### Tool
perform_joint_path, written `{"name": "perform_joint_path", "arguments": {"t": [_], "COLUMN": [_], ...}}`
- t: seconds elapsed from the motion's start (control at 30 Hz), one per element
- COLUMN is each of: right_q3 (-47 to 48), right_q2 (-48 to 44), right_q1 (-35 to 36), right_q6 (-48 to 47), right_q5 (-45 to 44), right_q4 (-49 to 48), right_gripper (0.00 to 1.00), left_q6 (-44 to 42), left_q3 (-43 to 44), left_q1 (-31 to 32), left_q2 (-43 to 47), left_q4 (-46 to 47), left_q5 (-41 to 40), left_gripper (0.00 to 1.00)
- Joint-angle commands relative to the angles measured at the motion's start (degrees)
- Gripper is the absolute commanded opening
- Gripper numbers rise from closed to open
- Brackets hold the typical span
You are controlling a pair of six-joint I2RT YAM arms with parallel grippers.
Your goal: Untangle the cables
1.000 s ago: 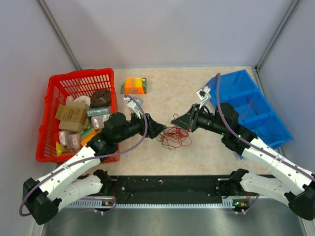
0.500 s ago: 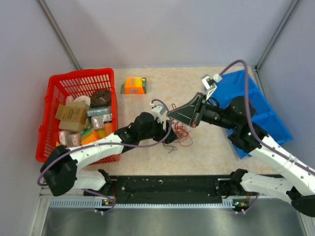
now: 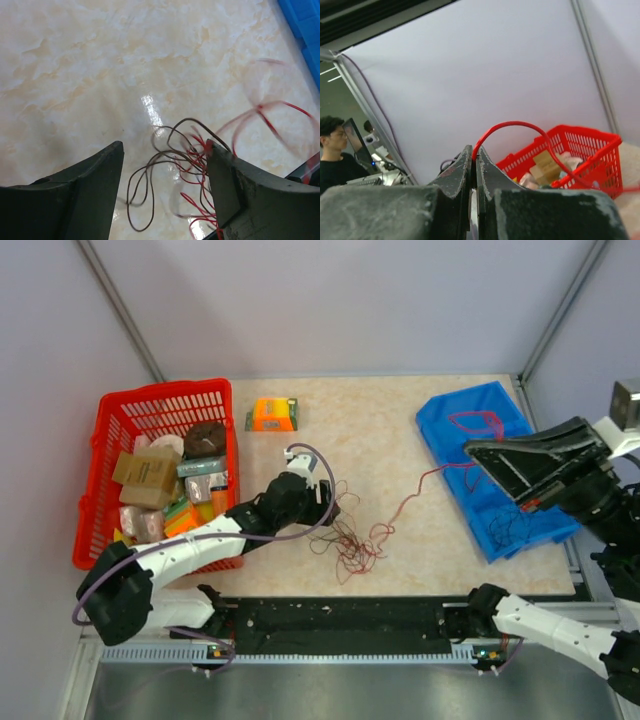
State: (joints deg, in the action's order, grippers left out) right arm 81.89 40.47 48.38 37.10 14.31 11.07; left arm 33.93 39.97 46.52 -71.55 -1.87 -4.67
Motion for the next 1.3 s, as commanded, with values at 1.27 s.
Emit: {"name": "perform_joint_path", "arguments": {"t": [1.27], "right_q3": [19.54], "right_q2": [12.62], "right_q1": [0.75], "right_q6": [-12.67], "right_q5": [-11.85], "right_q4": [8.97], "right_gripper": [0.00], "left_q6": [-8.98], "left_q3": [13.28], "left_q1": [18.17], "left_q2": [-24.14], "left_q4": [18.67], "left_q5": [10.91], "left_gripper": [0.76]}}
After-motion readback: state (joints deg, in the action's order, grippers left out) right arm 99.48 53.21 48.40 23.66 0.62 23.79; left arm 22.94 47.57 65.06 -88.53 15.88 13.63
